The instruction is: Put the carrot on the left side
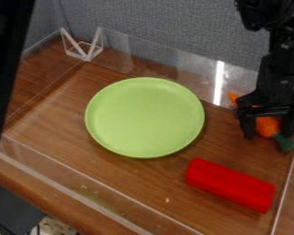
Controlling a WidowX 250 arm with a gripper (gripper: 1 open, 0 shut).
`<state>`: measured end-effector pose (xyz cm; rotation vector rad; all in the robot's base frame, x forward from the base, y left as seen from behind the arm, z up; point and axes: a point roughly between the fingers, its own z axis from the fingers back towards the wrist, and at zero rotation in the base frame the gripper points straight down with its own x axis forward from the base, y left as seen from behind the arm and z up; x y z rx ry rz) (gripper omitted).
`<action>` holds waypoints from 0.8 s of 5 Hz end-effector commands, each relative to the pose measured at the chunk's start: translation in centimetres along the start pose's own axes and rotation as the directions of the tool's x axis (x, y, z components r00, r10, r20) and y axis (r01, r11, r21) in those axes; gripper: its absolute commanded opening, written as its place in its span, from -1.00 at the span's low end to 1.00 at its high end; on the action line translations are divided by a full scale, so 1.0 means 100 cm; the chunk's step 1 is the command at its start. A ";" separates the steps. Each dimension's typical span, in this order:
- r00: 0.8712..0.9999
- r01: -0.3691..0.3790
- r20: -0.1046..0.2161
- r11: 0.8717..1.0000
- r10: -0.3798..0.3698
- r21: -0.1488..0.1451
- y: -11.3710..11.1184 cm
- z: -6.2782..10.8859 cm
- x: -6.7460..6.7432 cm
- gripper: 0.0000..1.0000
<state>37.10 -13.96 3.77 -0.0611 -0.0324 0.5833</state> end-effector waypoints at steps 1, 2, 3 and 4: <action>0.997 -0.015 0.071 0.998 0.020 -0.060 0.000 0.019 0.012 1.00; 0.996 -0.005 0.087 0.997 0.011 -0.072 -0.002 0.021 0.017 -1.00; 0.993 0.016 0.116 0.997 -0.006 -0.078 -0.004 0.029 0.019 -1.00; 0.987 0.008 0.158 0.996 0.006 -0.088 -0.002 0.032 0.015 -1.00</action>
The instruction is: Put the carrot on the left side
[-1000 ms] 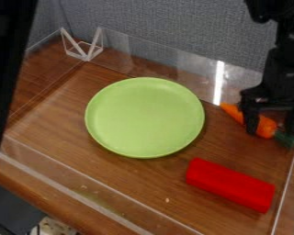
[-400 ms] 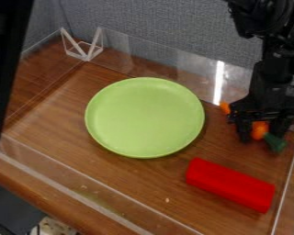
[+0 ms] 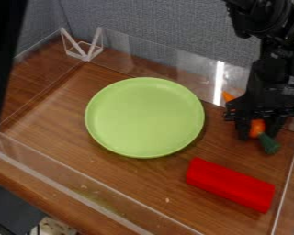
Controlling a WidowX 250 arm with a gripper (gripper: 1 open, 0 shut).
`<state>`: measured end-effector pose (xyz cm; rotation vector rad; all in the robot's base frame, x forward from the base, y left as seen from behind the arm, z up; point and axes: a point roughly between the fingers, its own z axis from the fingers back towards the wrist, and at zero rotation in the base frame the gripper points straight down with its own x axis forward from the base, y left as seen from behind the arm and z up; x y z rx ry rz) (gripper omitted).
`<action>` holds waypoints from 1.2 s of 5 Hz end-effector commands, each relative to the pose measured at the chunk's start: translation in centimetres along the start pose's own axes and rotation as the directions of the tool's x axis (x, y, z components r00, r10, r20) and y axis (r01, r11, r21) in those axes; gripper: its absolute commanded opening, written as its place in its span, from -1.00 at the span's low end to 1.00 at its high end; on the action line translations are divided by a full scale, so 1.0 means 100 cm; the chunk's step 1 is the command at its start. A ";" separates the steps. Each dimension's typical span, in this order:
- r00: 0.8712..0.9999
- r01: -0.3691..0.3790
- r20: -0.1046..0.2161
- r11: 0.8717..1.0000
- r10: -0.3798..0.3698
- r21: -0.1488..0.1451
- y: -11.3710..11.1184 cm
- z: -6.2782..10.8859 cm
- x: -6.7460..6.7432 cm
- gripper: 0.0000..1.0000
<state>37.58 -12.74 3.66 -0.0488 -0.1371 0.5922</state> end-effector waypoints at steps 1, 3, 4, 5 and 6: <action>0.995 -0.007 0.096 0.998 0.013 -0.063 -0.010 0.032 0.004 -1.00; 0.988 0.028 0.156 0.998 -0.020 -0.048 -0.029 0.046 0.009 -1.00; 0.986 0.032 0.165 0.999 -0.026 -0.038 -0.035 0.040 0.016 -1.00; 0.985 0.058 0.162 0.998 -0.053 -0.025 -0.033 0.027 0.016 -1.00; 0.985 0.073 0.159 0.997 -0.069 -0.019 -0.027 0.018 0.016 -1.00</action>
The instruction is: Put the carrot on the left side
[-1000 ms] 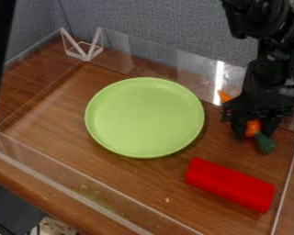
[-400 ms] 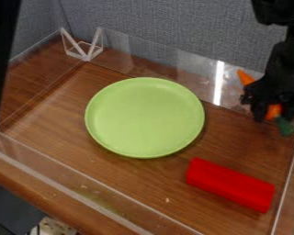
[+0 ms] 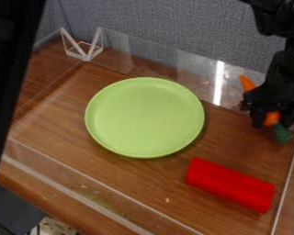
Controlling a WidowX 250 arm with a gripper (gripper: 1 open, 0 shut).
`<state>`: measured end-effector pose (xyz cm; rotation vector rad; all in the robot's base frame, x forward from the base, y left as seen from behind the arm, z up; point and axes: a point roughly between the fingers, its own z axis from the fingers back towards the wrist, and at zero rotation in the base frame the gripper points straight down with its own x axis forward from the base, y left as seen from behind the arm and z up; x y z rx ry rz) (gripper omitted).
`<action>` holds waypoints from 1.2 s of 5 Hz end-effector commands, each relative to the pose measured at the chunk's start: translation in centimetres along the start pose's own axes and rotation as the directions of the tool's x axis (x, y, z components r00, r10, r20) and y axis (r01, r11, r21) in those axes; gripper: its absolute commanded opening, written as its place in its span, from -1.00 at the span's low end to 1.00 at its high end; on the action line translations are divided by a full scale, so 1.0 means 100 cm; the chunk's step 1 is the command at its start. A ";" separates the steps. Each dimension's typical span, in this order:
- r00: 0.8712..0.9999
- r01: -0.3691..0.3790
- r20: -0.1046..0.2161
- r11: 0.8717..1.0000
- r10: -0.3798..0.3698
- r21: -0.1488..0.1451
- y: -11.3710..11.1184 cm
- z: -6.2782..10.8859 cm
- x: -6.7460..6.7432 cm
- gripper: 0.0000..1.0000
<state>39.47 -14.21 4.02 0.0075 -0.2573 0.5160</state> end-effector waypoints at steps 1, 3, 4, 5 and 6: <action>0.999 -0.031 0.036 0.999 0.032 -0.026 -0.001 0.014 0.017 -1.00; 0.999 -0.014 0.049 0.999 0.016 -0.044 0.011 0.041 0.032 -1.00; 0.997 0.048 0.060 0.995 -0.043 -0.085 0.021 0.057 0.038 -1.00; 0.995 0.066 0.084 0.991 -0.056 -0.118 0.044 0.081 0.048 -1.00; 0.993 0.036 0.116 0.992 -0.022 -0.119 0.086 0.101 0.065 -1.00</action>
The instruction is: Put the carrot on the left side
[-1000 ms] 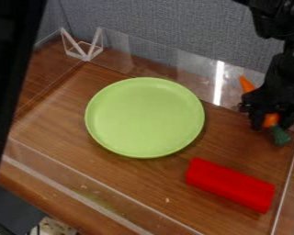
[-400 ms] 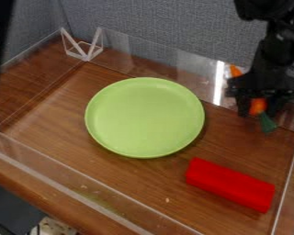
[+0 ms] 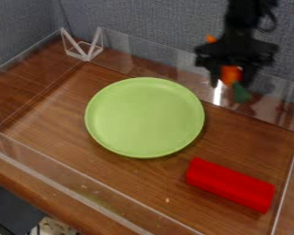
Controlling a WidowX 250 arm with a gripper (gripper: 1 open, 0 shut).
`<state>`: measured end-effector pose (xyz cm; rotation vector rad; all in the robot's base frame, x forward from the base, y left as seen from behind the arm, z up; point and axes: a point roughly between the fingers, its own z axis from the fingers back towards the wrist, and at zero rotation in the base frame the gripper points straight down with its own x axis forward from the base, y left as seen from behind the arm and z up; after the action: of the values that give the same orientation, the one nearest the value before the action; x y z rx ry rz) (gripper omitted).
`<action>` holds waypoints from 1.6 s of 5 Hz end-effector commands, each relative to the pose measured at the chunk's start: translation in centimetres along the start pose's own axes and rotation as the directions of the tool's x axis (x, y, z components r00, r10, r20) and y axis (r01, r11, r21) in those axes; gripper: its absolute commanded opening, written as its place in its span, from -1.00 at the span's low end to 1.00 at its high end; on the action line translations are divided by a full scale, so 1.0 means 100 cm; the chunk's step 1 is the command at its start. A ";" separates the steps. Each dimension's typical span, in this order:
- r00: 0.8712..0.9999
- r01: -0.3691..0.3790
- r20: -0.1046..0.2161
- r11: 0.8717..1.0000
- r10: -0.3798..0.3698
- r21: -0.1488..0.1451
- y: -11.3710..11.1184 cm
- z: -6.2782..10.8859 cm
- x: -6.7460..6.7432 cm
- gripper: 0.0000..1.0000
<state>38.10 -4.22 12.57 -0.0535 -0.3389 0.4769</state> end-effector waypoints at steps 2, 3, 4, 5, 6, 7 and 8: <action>0.973 -0.205 0.118 0.977 0.197 0.061 0.068 0.044 0.020 -1.00; 0.968 -0.229 0.120 0.970 0.219 0.079 0.070 0.039 0.024 -1.00; 0.966 -0.236 0.131 0.967 0.223 0.096 0.078 0.040 0.027 -1.00; 0.970 -0.215 0.135 0.971 0.200 0.104 0.086 0.044 0.023 -1.00; 0.972 -0.203 0.143 0.972 0.186 0.118 0.100 0.048 0.020 -1.00; 0.972 -0.201 0.151 0.970 0.181 0.136 0.120 0.049 0.021 -1.00; 0.960 -0.252 0.168 0.954 0.224 0.166 0.158 0.052 0.043 -1.00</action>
<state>32.37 11.59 15.17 0.1306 -0.3833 0.7619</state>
